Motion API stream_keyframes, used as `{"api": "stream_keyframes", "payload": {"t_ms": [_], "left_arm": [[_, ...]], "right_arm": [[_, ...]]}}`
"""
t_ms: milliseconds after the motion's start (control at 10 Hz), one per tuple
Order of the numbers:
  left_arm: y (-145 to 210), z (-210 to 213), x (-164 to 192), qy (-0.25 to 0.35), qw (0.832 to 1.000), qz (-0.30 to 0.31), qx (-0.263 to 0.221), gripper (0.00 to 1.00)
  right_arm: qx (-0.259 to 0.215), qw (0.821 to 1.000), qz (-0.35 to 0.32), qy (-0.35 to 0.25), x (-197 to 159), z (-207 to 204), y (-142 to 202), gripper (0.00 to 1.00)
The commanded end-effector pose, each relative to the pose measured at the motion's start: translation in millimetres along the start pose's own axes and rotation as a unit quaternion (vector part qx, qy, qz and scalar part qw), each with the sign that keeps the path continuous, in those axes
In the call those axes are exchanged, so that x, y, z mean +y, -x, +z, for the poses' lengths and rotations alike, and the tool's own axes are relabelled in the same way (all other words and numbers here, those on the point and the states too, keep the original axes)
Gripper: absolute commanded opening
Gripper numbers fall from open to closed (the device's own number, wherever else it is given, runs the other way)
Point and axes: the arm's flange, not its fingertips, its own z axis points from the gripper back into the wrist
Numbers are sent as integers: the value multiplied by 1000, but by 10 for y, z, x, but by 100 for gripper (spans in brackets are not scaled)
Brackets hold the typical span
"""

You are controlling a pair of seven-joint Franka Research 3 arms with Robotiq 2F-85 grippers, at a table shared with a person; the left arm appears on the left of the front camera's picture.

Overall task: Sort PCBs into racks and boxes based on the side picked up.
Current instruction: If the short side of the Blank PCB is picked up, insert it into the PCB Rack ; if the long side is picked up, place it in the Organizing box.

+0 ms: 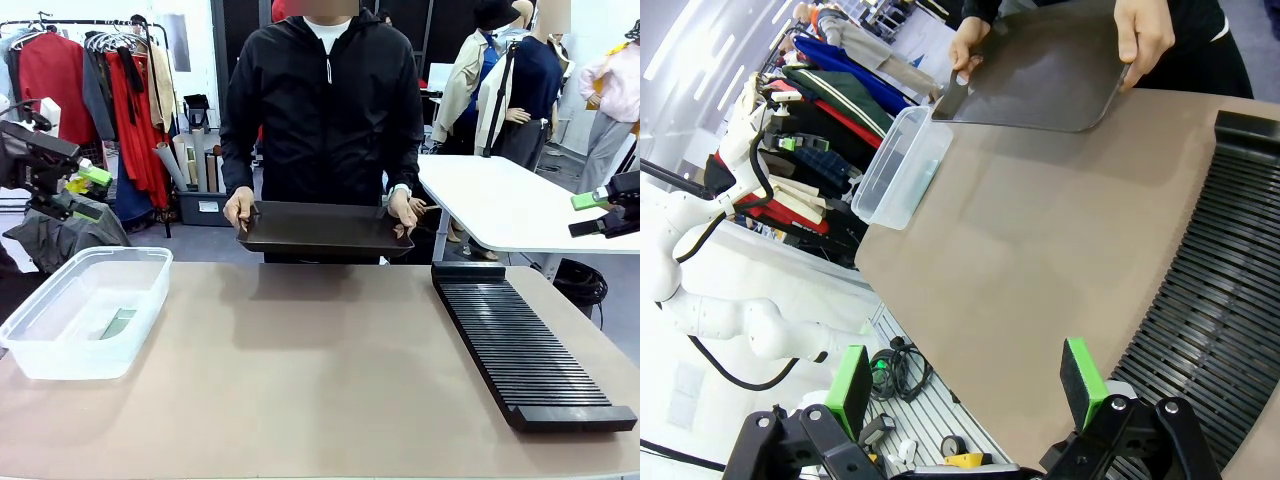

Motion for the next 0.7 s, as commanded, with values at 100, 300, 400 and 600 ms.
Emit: {"api": "stream_keyframes", "payload": {"t_ms": [100,300,400,600], "left_arm": [[0,0,0,0,1000,0,0,100],[0,0,0,0,1000,0,0,100],[0,0,0,0,1000,0,0,100],[0,0,0,0,1000,0,0,100]], "right_arm": [[1,1000,-1,0,23,3,-6,100],[1,1000,-1,0,23,3,-6,100],[1,1000,-1,0,23,3,-6,100],[1,1000,-1,0,23,3,-6,100]]}}
